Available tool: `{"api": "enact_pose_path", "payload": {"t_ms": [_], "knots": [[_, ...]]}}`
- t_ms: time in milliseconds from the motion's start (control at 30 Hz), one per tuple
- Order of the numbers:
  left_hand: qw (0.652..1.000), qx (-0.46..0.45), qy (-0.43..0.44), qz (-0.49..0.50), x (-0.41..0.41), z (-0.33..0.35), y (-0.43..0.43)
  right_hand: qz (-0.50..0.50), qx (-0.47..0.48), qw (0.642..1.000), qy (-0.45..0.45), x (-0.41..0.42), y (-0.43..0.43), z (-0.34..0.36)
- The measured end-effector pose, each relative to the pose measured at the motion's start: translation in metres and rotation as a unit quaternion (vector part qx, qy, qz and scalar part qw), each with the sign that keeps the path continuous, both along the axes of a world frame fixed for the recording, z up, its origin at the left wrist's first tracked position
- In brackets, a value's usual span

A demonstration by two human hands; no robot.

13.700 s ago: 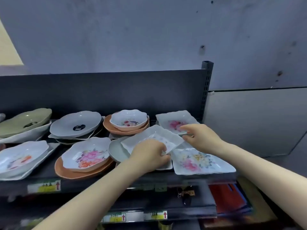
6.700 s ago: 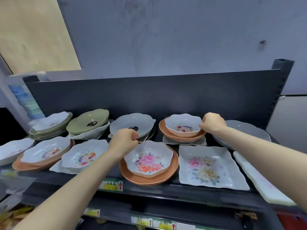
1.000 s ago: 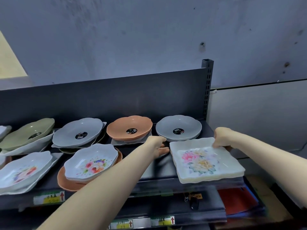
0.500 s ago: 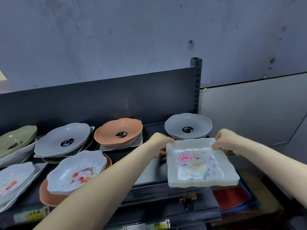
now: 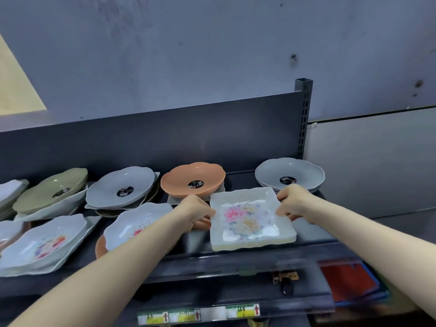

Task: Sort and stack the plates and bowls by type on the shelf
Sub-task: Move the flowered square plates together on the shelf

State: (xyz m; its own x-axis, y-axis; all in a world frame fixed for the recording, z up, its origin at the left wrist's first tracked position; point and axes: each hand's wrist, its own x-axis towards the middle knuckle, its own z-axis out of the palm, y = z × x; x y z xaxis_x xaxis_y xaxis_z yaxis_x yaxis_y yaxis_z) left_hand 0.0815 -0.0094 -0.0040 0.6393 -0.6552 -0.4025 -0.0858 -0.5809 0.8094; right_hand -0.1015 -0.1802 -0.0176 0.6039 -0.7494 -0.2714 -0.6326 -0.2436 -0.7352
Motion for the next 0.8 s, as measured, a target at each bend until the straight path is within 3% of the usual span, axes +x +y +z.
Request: {"api": "enact_pose_path", "payload": {"t_ms": [133,500,600,800], "knots": [[0.998,-0.051,0.033,0.016,0.002,0.0,0.01,-0.028,-0.057,0.998,-0.013,0.013,0.008,-0.008],[0.999,-0.04,-0.004,-0.009,-0.009,-0.01,0.01,-0.013,-0.113,0.992,0.055,0.006,0.008,-0.005],[0.999,-0.042,-0.012,0.006,-0.01,0.0,0.018,0.016,-0.185,0.979,0.08,0.0,0.008,0.003],[0.992,-0.08,-0.095,0.018,0.008,0.036,0.046,0.07,-0.283,0.956,0.008,0.01,0.014,0.033]]}}
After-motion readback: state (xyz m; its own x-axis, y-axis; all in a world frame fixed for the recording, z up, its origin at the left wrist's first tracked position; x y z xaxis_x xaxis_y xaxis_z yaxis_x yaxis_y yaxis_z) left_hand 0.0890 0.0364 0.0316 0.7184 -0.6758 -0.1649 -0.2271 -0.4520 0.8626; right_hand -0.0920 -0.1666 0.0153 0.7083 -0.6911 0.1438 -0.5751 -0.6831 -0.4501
